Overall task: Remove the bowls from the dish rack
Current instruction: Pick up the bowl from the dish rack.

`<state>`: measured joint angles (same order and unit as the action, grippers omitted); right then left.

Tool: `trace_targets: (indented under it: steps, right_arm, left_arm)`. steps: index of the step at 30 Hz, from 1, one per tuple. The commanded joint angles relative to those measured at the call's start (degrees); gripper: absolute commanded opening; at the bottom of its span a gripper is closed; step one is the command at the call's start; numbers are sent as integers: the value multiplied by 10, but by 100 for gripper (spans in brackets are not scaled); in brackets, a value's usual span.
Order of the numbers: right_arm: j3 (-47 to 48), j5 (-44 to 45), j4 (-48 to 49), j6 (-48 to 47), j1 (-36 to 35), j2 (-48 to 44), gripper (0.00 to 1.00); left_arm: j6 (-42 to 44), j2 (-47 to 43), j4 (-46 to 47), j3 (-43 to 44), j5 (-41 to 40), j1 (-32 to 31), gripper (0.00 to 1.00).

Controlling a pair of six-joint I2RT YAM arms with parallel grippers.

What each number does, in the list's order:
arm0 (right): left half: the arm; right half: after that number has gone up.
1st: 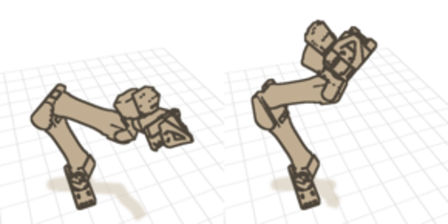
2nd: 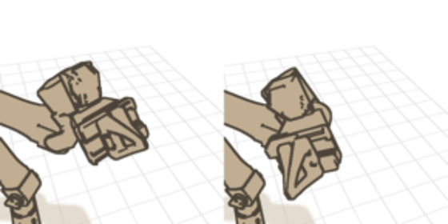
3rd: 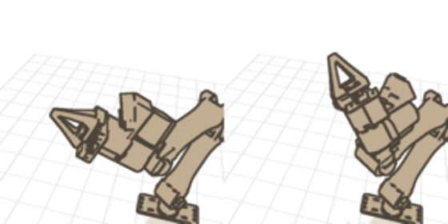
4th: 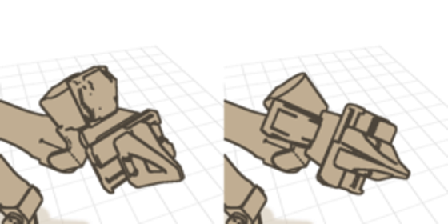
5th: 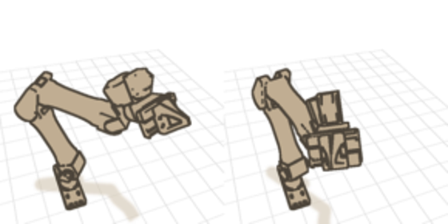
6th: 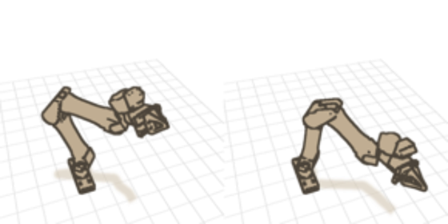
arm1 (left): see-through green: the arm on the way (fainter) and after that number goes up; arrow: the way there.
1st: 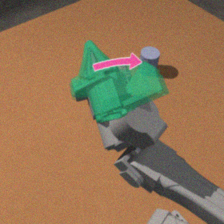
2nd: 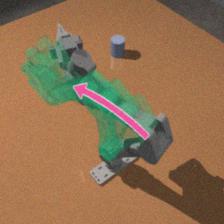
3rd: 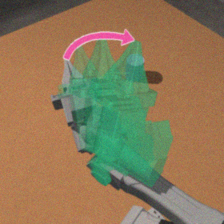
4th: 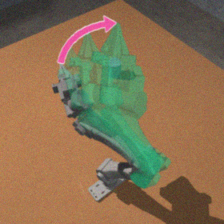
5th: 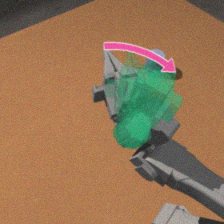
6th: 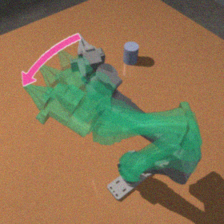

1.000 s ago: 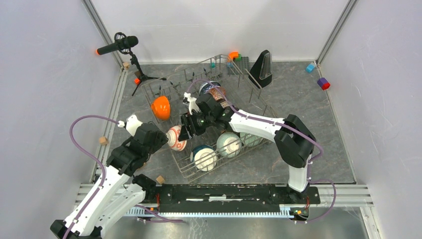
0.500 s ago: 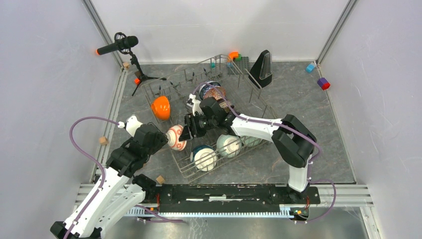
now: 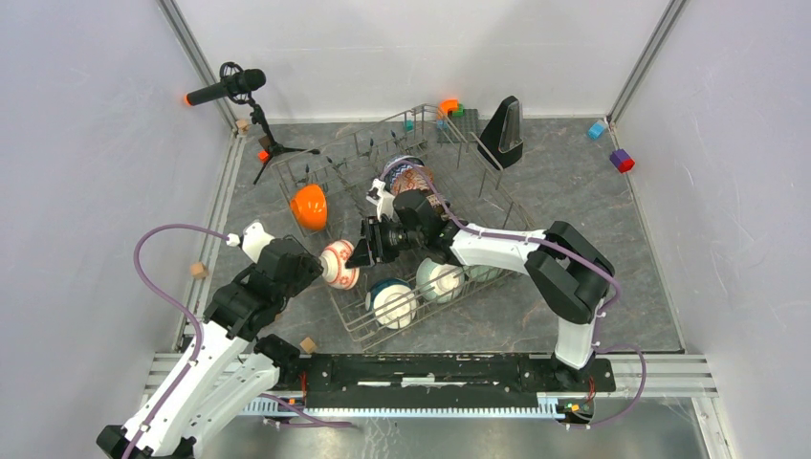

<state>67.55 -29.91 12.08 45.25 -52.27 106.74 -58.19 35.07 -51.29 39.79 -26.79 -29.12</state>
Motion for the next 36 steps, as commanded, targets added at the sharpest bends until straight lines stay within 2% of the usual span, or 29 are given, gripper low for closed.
trace_targets:
  steps: [1,8,17,26,36]
  right_arm:
    - [-9,-68,61,38,-14,-28,51]
    - [-16,-83,75,44,-17,-32,49]
    - [-15,-96,101,60,-21,-24,39]
    - [-8,-113,143,89,-31,-5,38]
    - [-2,-122,156,98,-36,4,27]
  left_arm:
    - [-22,-3,5,-3,-5,-1,67]
    - [-20,-1,5,0,-6,-2,67]
    - [-19,0,5,-1,-6,-2,66]
    - [-17,2,6,0,-5,-2,65]
    - [-10,2,3,8,-12,-2,63]
